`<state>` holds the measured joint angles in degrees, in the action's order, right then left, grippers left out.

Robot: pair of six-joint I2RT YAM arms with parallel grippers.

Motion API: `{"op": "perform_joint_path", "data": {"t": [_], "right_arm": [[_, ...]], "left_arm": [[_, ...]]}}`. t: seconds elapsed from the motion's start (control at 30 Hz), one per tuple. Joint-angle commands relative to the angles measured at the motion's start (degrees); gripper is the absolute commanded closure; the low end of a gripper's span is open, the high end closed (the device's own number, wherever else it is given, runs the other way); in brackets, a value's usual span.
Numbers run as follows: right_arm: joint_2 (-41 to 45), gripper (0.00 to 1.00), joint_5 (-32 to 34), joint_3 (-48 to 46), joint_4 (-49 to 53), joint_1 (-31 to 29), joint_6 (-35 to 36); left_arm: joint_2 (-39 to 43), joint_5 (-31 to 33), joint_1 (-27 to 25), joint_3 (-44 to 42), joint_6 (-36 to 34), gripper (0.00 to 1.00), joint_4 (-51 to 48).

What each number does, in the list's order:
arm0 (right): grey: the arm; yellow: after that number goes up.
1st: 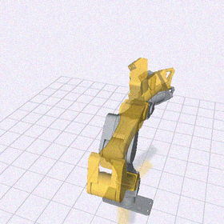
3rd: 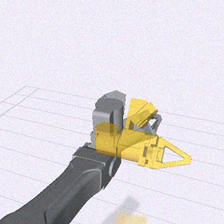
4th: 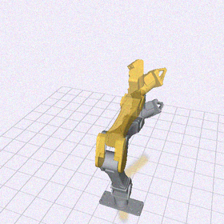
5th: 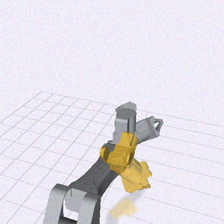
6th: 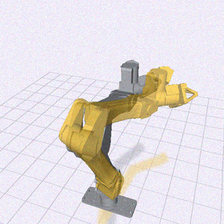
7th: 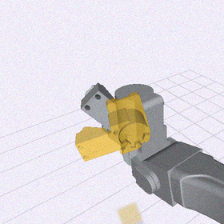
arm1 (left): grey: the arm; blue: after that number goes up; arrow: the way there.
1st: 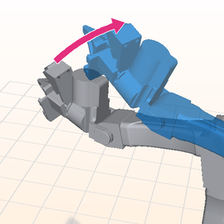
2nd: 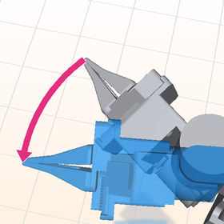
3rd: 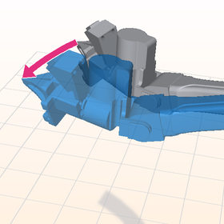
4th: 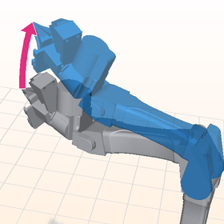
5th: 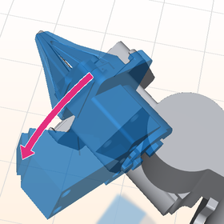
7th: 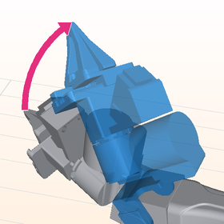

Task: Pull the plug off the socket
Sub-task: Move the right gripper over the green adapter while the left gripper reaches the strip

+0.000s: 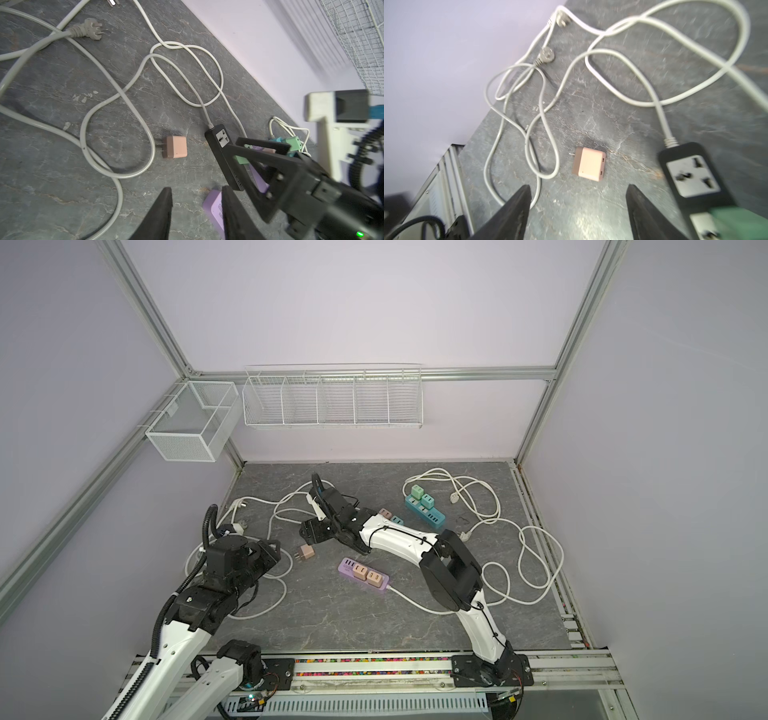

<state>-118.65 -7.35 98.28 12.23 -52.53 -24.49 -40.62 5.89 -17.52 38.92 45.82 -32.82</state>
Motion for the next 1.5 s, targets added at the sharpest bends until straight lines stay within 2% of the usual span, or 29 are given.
{"op": "perform_joint_path", "data": {"t": [0.0,0.33,0.7,1.1,1.3,1.47], "right_arm": [[6.3,0.23,-0.8,-5.3,-0.8,2.0,2.4],[16.8,0.21,3.5,-14.1,4.8,6.4,8.3],[19.7,0.18,4.0,-17.2,8.1,8.8,12.3],[15.5,0.17,1.2,-15.9,10.1,11.2,17.0],[11.3,0.21,-1.3,-12.5,12.1,11.2,19.8],[8.5,0.22,-0.5,-11.5,11.3,11.2,21.4]], "left_arm": [[-2.2,-3.4,0.3,1.3,0.7,0.58,3.8],[-10.2,-7.7,0.2,-1.0,3.4,0.57,13.6],[-20.4,-11.1,-1.3,-1.2,4.7,0.56,22.8],[-34.0,-13.6,-4.0,1.6,4.9,0.56,30.7],[-41.3,-15.0,-4.5,3.4,5.2,0.56,33.7],[-46.6,-15.2,-4.7,4.7,6.0,0.57,36.0]]}}
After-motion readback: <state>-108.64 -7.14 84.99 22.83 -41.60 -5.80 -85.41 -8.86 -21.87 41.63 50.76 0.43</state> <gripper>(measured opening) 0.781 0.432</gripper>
